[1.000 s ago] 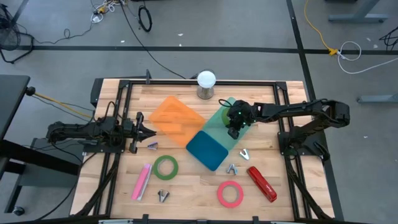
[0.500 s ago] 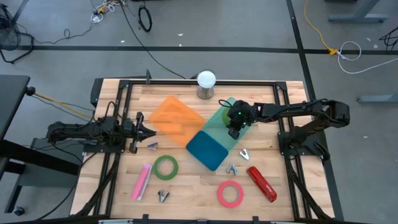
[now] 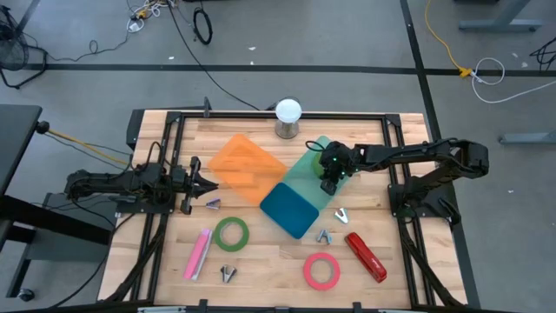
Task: Pick and place Stapler, Stapler remover, tape
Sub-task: Put the right green tape into the green bin, then put the light blue staple remover into the blue bin
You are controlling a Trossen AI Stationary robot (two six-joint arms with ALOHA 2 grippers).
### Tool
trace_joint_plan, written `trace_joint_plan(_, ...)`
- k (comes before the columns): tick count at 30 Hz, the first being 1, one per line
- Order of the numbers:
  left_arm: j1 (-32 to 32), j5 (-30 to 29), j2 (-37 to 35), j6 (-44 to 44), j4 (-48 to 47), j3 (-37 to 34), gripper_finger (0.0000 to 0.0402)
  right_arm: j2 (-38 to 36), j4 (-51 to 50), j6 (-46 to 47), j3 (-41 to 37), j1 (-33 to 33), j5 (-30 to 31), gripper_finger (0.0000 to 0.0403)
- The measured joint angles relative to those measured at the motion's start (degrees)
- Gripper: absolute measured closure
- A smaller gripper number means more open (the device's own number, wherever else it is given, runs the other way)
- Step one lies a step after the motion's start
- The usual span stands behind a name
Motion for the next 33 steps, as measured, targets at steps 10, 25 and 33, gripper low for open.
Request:
trace_joint_plan(10,0.0,0.0,0.0,0.0,0.0,0.0,0.0369,0.0,0.1,0.1,0.0,0.0,-3.8,0.0169)
trace_joint_plan(25,0.0,0.0,0.0,0.0,0.0,0.0,0.0369,-10.5,-0.1,1.3,0.3,0.0,-12.9,0.0177)
trace_joint_plan(33,0.0,0.0,0.0,0.0,0.0,0.0,0.0369,-17.5,-3.6,1.2,0.3,0.7,-12.0,0.0179)
